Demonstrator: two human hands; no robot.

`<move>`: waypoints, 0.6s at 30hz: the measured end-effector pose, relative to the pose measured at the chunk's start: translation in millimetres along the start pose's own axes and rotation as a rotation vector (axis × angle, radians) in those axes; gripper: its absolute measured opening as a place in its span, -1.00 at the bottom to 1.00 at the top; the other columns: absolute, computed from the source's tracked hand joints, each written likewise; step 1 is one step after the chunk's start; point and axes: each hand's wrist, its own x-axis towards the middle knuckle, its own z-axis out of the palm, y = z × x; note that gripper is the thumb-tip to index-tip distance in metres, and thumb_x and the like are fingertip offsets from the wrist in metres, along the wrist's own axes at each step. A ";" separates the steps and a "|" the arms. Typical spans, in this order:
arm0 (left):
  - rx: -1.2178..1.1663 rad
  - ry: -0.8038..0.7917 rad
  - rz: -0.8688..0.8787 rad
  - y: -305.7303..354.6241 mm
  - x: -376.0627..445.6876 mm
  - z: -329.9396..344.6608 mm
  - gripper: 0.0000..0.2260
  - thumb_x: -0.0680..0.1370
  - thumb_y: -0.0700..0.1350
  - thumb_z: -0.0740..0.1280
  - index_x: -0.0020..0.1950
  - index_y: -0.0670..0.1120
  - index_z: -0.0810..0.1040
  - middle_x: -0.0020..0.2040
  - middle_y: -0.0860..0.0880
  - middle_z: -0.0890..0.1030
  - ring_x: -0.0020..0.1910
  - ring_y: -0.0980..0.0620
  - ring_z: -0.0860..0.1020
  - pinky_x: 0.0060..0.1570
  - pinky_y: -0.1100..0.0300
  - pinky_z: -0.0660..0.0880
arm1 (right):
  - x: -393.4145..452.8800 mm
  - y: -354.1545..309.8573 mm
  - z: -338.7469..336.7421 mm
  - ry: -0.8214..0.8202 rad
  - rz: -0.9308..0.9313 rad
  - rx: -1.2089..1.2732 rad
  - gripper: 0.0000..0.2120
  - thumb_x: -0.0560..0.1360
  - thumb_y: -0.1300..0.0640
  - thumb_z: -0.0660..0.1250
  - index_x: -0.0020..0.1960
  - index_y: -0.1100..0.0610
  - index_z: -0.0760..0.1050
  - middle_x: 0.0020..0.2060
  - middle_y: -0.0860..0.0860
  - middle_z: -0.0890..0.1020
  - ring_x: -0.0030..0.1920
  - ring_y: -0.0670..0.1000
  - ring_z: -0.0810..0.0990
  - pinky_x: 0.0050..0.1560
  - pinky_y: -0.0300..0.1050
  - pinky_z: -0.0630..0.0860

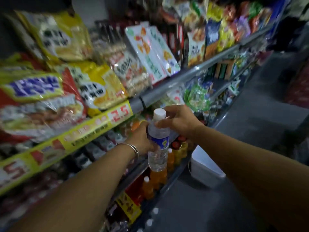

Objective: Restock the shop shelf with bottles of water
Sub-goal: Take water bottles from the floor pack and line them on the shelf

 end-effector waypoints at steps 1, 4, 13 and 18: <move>-0.002 -0.006 0.036 20.1 -6.8 -15.2 -0.59 0.42 -0.40 0.39 0.18 -0.13 0.39 0.00 0.00 0.51 -0.16 0.25 0.44 -0.29 0.52 0.40 | 1.5 -24.4 -11.1 0.019 -0.007 0.024 -0.75 0.35 0.22 0.51 0.02 0.20 0.63 -0.12 0.08 0.67 -0.07 0.05 0.62 0.00 0.00 0.56; -0.076 0.012 0.091 71.3 -23.6 -58.4 -0.44 0.44 -0.39 0.37 0.38 -0.23 0.23 0.23 -0.09 0.43 0.02 0.12 0.44 -0.27 0.53 0.42 | 4.3 -94.1 -42.5 0.044 -0.037 0.103 -0.72 0.34 0.26 0.50 0.04 0.23 0.63 -0.11 0.09 0.67 -0.05 0.09 0.63 -0.01 0.02 0.57; -0.095 0.154 0.261 211.2 -73.5 -181.8 -0.56 0.32 -0.46 0.45 -0.05 0.01 0.45 -0.06 0.00 0.58 -0.18 0.27 0.56 -0.17 0.44 0.49 | 20.6 -287.1 -108.8 0.041 -0.208 0.154 -0.83 0.34 0.32 0.45 -0.08 0.36 0.60 -0.25 0.16 0.57 -0.25 0.06 0.54 -0.25 -0.12 0.48; -0.104 0.272 0.237 266.3 -83.1 -254.0 -0.50 0.10 -0.14 0.63 -0.04 0.02 0.52 -0.04 0.02 0.65 0.01 0.01 0.62 0.08 0.07 0.56 | 48.3 -374.6 -136.3 0.038 -0.304 0.214 -0.84 0.36 0.30 0.42 -0.11 0.38 0.56 -0.31 0.16 0.51 -0.40 0.00 0.47 -0.50 -0.34 0.40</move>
